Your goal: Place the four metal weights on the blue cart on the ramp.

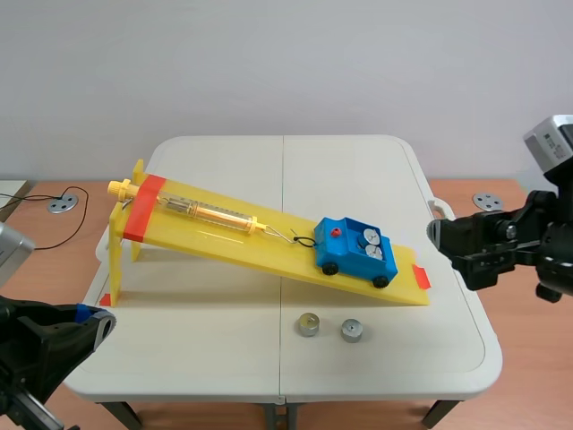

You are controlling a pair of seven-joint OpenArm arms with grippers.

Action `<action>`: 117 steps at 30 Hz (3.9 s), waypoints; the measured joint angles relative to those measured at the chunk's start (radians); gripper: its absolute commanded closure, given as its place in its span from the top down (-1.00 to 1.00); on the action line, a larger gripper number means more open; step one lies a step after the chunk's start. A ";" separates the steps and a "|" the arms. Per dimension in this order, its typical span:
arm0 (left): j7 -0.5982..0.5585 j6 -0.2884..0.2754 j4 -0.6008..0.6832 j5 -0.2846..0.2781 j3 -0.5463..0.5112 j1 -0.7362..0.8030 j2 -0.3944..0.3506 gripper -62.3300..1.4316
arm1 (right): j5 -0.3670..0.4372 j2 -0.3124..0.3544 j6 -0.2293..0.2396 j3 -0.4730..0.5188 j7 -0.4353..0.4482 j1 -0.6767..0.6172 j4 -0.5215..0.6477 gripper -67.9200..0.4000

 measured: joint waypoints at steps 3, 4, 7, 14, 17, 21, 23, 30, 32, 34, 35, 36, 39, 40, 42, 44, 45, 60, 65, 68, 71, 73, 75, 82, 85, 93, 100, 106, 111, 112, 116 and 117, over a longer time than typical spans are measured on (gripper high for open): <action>0.000 0.000 0.000 0.000 0.000 0.000 0.000 -0.84 | 0.000 0.039 0.000 0.000 -0.005 -0.048 0.078 -0.03; 0.000 0.000 0.000 0.000 0.000 0.000 0.000 -0.84 | 0.000 0.047 0.001 0.000 -0.009 -0.063 0.100 -0.03; 0.000 0.000 0.000 0.000 0.000 0.000 0.000 -0.84 | 0.000 0.060 0.008 0.000 -0.013 -0.098 0.143 -0.03; 0.000 0.000 0.000 0.000 0.000 -0.009 0.000 -0.84 | -0.058 0.059 0.017 -0.045 -0.013 -0.115 0.145 -0.05; 0.000 0.000 0.000 0.000 0.000 -0.017 0.000 -0.84 | -0.130 0.058 0.014 -0.116 0.011 -0.113 0.137 -0.05; 0.000 0.000 0.000 0.000 0.000 -0.017 0.000 -0.84 | -0.230 0.050 -0.005 -0.228 0.056 -0.106 0.101 -0.05; 0.000 0.000 0.000 0.000 0.000 -0.016 0.000 -0.84 | -0.281 0.038 -0.013 -0.277 0.072 -0.095 0.069 -0.05; 0.000 0.000 0.000 0.000 0.000 -0.017 0.000 -0.84 | -0.395 -0.013 -0.052 -0.386 0.127 -0.018 -0.084 -0.05; 0.000 0.000 0.000 0.000 0.000 -0.017 0.000 -0.84 | -0.421 -0.028 -0.062 -0.408 0.147 0.007 -0.132 -0.05; 0.000 0.000 0.000 0.000 0.000 -0.017 0.000 -0.84 | -0.445 -0.041 -0.082 -0.430 0.164 0.030 -0.176 -0.05; 0.000 0.000 0.000 0.000 0.000 -0.016 0.000 -0.84 | -0.456 -0.048 -0.092 -0.440 0.173 0.041 -0.197 -0.05; 0.000 0.000 0.000 0.000 0.000 -0.016 0.000 -0.84 | -0.467 -0.054 -0.103 -0.451 0.182 0.052 -0.218 -0.05; 0.000 0.000 0.000 0.000 0.000 -0.016 0.000 -0.84 | -0.492 -0.073 -0.128 -0.479 0.207 0.082 -0.276 -0.05; 0.000 0.000 0.000 0.000 0.000 -0.016 0.000 -0.84 | -0.501 -0.078 -0.137 -0.488 0.211 0.092 -0.295 -0.05; 0.000 0.000 0.000 0.000 0.000 -0.016 0.000 -0.84 | -0.518 -0.093 -0.147 -0.502 0.226 0.111 -0.334 -0.05; 0.000 0.000 0.000 0.000 0.000 -0.017 0.000 -0.84 | -0.534 -0.105 -0.161 -0.515 0.240 0.128 -0.370 -0.05; 0.000 0.000 0.000 0.000 0.000 -0.017 0.000 -0.84 | -0.543 -0.112 -0.164 -0.520 0.246 0.137 -0.387 -0.05; 0.000 0.000 0.000 0.000 0.000 -0.017 0.000 -0.84 | -0.589 -0.183 -0.217 -0.579 0.290 0.229 -0.536 -0.10; 0.000 0.000 0.000 0.000 0.000 -0.017 0.000 -0.84 | -0.589 -0.182 -0.220 -0.579 0.289 0.229 -0.551 -0.10; 0.000 0.000 0.000 0.000 0.000 -0.017 0.000 -0.84 | -0.589 -0.182 -0.223 -0.579 0.289 0.229 -0.551 -0.25; 0.000 0.000 0.000 0.000 0.000 -0.017 0.000 -0.84 | -0.589 -0.182 -0.223 -0.579 0.289 0.229 -0.551 -0.36; 0.000 0.000 0.000 0.000 0.000 -0.017 0.000 -0.84 | -0.589 -0.182 -0.224 -0.579 0.289 0.229 -0.551 -0.40; 0.000 0.000 0.000 0.000 0.000 -0.017 0.000 -0.84 | -0.589 -0.182 -0.231 -0.579 0.288 0.229 -0.551 -0.40; 0.000 0.000 0.000 0.000 0.000 -0.017 0.000 -0.84 | -0.588 -0.182 -0.254 -0.579 0.289 0.231 -0.570 -0.40; 0.000 0.000 0.000 0.000 0.000 -0.016 0.000 -0.84 | -0.588 -0.182 -0.257 -0.579 0.289 0.233 -0.571 -0.46; 0.000 0.000 0.000 0.000 0.000 -0.016 0.000 -0.84 | -0.588 -0.182 -0.294 -0.579 0.282 0.235 -0.571 -0.94; 0.000 0.000 0.000 0.000 0.000 -0.016 0.000 -0.84 | -0.572 -0.173 -0.305 -0.579 0.278 0.237 -0.570 -0.97; 0.000 0.000 0.000 0.000 0.000 -0.016 0.000 -0.84 | -0.486 -0.095 -0.305 -0.573 0.224 0.188 -0.463 -0.97; 0.000 0.000 0.000 0.000 0.000 -0.016 0.000 -0.84 | -0.427 -0.031 -0.285 -0.509 0.168 0.074 -0.264 -0.97; 0.000 0.000 0.000 0.000 0.000 -0.016 0.000 -0.84 | -0.412 -0.024 -0.278 -0.491 0.154 0.052 -0.225 -0.97; 0.000 0.000 0.000 0.000 0.000 -0.016 0.000 -0.84 | -0.351 -0.013 -0.241 -0.414 0.108 -0.023 -0.090 -0.97; 0.000 0.000 0.000 0.000 0.000 -0.016 0.000 -0.84 | -0.333 -0.013 -0.232 -0.391 0.093 -0.040 -0.060 -0.97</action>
